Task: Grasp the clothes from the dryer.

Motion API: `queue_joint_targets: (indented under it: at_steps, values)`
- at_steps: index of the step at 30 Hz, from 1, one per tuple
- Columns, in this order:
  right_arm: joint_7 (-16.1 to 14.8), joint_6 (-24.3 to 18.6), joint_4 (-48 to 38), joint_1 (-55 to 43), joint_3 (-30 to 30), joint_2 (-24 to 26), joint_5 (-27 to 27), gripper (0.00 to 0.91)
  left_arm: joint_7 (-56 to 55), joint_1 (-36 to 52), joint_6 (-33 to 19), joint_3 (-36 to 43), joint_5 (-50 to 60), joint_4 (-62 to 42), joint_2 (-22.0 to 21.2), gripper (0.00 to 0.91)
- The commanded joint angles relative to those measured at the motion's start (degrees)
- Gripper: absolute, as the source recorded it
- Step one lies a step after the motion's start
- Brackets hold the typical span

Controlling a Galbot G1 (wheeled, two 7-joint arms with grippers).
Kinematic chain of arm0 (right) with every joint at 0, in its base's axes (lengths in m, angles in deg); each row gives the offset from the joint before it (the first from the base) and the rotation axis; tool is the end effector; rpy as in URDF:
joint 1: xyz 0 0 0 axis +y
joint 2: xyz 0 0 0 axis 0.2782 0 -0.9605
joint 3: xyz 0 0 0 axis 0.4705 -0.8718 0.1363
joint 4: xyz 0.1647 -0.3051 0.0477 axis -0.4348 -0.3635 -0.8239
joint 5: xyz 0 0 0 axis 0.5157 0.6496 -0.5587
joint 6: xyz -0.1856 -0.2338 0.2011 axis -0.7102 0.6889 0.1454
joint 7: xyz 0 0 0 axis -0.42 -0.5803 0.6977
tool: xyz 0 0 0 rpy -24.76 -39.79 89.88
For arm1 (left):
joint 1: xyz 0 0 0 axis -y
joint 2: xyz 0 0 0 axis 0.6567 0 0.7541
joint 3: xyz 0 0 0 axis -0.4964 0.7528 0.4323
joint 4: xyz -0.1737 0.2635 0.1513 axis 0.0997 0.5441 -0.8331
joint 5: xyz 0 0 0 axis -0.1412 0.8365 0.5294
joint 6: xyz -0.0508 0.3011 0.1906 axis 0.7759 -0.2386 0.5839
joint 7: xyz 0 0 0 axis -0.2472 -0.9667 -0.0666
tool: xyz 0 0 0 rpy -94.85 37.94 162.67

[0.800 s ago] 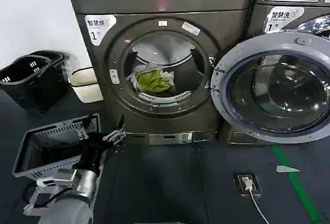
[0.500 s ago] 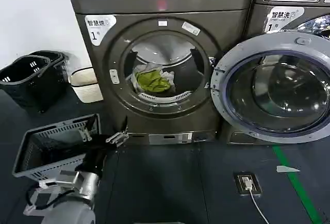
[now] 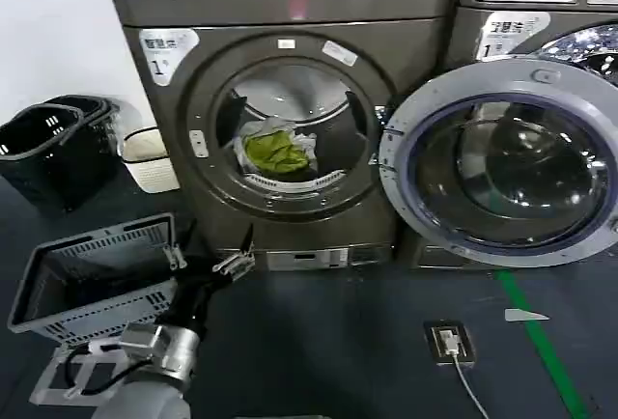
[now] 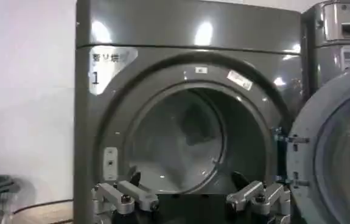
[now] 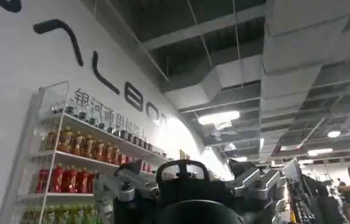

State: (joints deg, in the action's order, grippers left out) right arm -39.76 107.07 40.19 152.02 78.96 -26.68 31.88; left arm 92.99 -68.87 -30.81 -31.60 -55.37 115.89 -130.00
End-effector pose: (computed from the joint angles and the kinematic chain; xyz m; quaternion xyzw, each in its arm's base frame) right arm -0.1524 -0.3831 0.1001 0.5444 0.7985 -0.1292 0.2219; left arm 0.1991 -0.0095 -0.1617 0.0630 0.9971 0.0184 0.0390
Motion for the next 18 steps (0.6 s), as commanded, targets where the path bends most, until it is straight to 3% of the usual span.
queue_joint_targets:
  at_steps: [1, 18]
  values:
    - [-0.1, -0.2, 0.4, -0.3, -0.1, 0.0, -0.4, 0.907, 0.0, -0.2, -0.1, 0.2, 0.5, 0.1, -0.5, 0.907]
    - [-0.5, -0.5, 0.0, -1.7, -1.2, -0.1, -0.2, 0.907, -1.2, -0.9, 0.0, -2.2, 1.8, 0.9, -1.1, 0.907]
